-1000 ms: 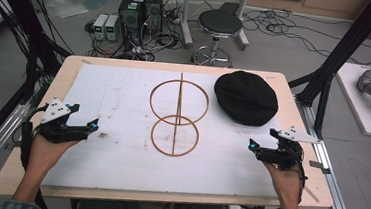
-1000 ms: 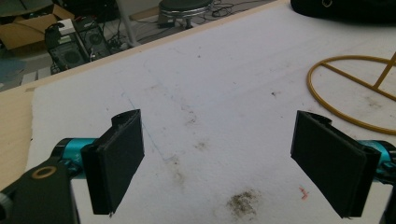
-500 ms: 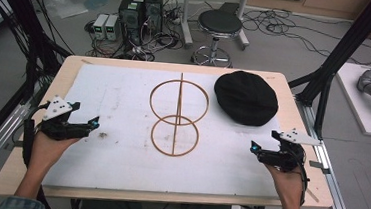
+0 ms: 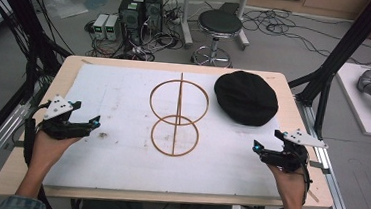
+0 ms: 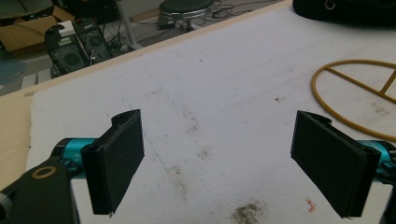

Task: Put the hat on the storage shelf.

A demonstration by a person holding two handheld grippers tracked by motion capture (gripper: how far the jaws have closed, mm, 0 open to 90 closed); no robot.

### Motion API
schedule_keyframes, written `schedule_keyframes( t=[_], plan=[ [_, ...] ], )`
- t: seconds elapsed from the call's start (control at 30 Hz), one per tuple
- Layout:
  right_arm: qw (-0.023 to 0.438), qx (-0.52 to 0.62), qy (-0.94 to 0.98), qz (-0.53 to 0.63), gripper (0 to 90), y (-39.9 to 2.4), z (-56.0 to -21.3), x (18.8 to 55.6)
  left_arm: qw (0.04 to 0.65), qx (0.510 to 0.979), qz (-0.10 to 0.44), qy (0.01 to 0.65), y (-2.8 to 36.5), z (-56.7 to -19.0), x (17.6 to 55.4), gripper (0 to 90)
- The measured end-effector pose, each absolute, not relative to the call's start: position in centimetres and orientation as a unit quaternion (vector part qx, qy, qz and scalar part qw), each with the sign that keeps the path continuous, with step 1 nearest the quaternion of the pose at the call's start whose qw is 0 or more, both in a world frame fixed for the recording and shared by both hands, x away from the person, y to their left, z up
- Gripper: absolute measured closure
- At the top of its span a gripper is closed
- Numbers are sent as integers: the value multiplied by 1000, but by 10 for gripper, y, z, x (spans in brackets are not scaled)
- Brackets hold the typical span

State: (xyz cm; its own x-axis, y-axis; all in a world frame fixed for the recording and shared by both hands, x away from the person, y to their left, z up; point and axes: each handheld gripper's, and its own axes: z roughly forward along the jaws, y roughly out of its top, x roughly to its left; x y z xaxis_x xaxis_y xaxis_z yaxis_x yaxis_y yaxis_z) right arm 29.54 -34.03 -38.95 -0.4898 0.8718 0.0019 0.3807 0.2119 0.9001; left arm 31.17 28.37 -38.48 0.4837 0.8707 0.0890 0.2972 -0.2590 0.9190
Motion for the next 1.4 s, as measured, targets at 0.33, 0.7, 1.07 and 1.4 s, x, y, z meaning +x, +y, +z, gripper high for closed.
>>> schedule_keyframes(
  t=[0.33,0.7,1.07,1.4],
  plan=[
    [284,440,714,465,119,-353,-389,306,459,730,311,400,283,-384,311,174],
    [302,452,692,474,118,-357,-384,330,458,732,307,401,285,-385,313,174],
    [327,448,678,483,118,-356,-379,364,459,732,305,400,285,-385,313,174],
    [337,446,660,502,119,-346,-374,389,458,733,304,401,286,-386,314,174]
  ],
)
